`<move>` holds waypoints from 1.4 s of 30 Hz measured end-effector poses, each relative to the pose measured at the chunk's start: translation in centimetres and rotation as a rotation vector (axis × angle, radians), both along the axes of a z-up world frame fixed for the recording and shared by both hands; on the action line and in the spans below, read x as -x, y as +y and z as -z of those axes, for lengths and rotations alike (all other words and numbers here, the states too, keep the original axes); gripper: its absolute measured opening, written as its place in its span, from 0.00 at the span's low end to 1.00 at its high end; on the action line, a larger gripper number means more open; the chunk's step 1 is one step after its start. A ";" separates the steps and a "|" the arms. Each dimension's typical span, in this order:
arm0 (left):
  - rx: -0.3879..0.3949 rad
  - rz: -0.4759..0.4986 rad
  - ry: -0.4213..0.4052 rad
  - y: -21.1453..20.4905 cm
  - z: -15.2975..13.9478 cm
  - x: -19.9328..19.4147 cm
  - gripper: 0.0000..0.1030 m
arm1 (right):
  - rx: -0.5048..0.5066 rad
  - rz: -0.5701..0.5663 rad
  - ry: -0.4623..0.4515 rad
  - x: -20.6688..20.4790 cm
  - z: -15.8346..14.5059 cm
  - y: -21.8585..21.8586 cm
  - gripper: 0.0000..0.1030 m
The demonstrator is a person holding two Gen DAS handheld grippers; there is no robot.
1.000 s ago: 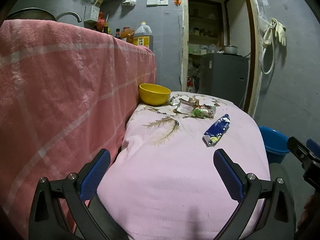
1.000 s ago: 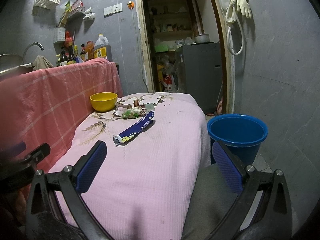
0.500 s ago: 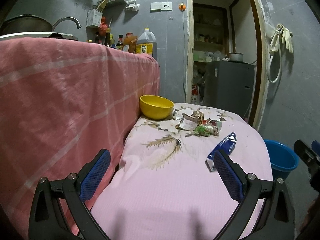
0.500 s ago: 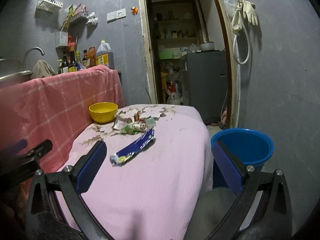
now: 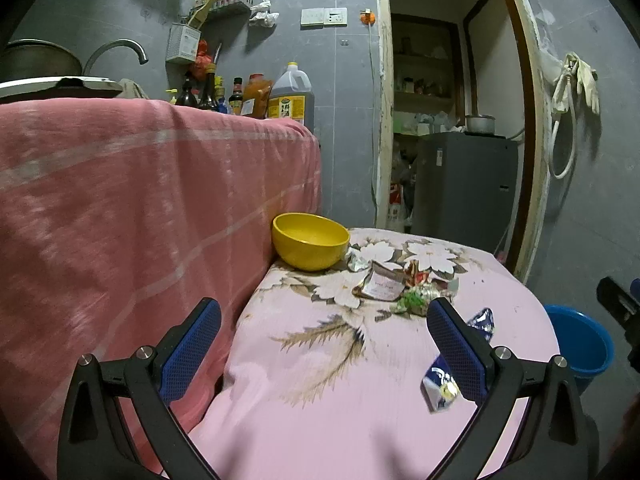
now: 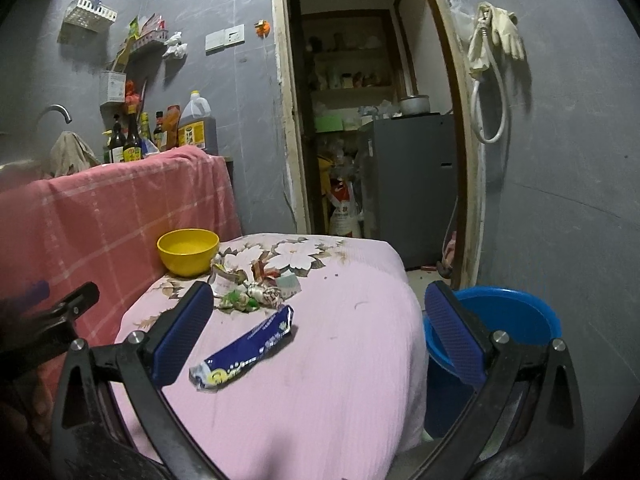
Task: Collect trash
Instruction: 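Reach the right gripper to the blue snack wrapper and close on it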
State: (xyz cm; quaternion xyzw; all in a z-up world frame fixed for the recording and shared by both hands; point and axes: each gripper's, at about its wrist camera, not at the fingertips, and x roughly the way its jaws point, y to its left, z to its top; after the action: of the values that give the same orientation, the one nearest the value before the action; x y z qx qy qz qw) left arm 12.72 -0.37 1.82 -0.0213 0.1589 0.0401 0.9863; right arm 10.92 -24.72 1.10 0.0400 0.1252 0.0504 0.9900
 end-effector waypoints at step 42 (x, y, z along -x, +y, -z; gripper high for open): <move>0.077 0.366 0.464 -2.0 5.5 -18.2 0.69 | -0.080 -0.306 0.554 -16.9 8.2 3.2 0.52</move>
State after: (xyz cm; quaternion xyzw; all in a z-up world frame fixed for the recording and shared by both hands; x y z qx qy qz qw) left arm 30.92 -2.39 -3.65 -0.0198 0.3828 -0.1409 0.9128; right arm 27.77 -21.47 -7.06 0.0717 0.3927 0.1910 0.8967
